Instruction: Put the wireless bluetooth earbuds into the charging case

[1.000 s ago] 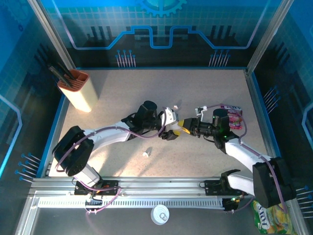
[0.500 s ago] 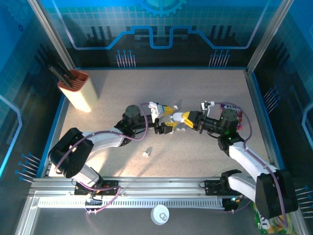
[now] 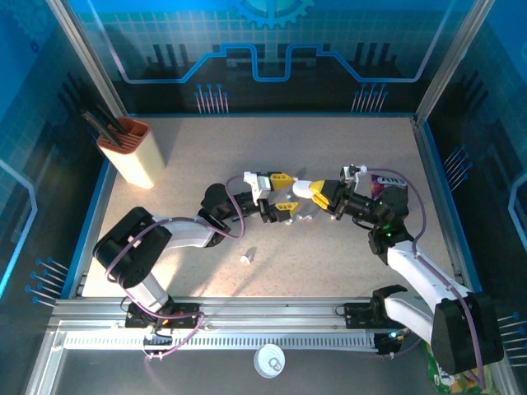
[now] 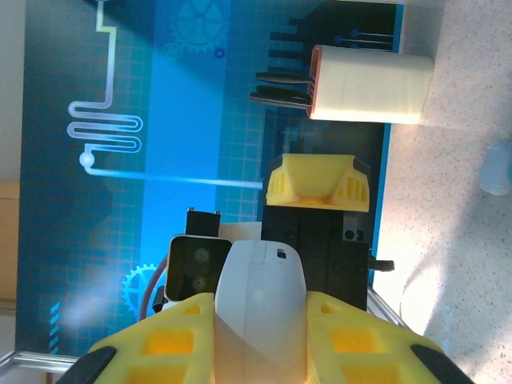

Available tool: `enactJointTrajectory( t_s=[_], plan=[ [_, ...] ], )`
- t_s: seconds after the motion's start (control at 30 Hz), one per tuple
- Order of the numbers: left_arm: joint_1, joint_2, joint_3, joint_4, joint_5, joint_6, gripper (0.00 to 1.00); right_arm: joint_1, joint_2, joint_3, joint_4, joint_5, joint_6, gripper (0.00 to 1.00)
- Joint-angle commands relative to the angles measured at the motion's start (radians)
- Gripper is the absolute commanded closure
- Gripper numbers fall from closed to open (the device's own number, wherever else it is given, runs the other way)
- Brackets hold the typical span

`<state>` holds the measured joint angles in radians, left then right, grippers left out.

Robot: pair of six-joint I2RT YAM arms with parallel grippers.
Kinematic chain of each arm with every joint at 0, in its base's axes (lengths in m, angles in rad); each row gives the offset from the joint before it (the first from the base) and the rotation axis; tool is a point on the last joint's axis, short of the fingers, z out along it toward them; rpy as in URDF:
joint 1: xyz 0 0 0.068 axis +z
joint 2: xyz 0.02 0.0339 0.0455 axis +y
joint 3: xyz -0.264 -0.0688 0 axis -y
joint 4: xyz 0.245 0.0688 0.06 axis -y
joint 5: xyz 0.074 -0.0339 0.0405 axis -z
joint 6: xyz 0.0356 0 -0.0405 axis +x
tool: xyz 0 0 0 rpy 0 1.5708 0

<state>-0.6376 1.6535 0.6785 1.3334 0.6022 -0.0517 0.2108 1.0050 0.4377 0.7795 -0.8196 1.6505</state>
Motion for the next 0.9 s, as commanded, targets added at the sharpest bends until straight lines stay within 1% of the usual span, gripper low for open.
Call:
enactJointTrajectory(
  t_s=[0.0, 0.07, 0.13, 0.3, 0.4, 0.57, 0.87],
  plan=[
    [0.003, 0.015, 0.043, 0.067, 0.054, -0.014, 0.30, 0.021, -0.009, 0.028, 0.043, 0.001, 0.018, 0.87],
    [0.000, 0.019, 0.048, 0.064, 0.068, -0.014, 0.31, 0.032, -0.002, 0.036, 0.042, 0.009, 0.017, 0.87],
    [-0.001, 0.022, 0.050, 0.061, 0.083, -0.019, 0.36, 0.050, 0.007, 0.042, 0.039, 0.021, 0.014, 0.87],
    [0.000, 0.008, 0.045, 0.028, 0.112, -0.007, 0.38, 0.092, 0.030, 0.057, 0.045, 0.040, 0.008, 0.88],
    [-0.001, 0.003, 0.046, 0.029, 0.113, -0.008, 0.40, 0.098, 0.034, 0.058, 0.046, 0.042, 0.005, 0.88],
    [-0.001, 0.003, 0.053, 0.044, 0.118, -0.030, 0.46, 0.102, 0.037, 0.060, 0.045, 0.044, 0.000, 0.88],
    [-0.001, -0.017, 0.050, 0.038, 0.120, -0.067, 0.49, 0.102, 0.034, 0.080, 0.001, 0.043, -0.033, 0.88]
  ],
)
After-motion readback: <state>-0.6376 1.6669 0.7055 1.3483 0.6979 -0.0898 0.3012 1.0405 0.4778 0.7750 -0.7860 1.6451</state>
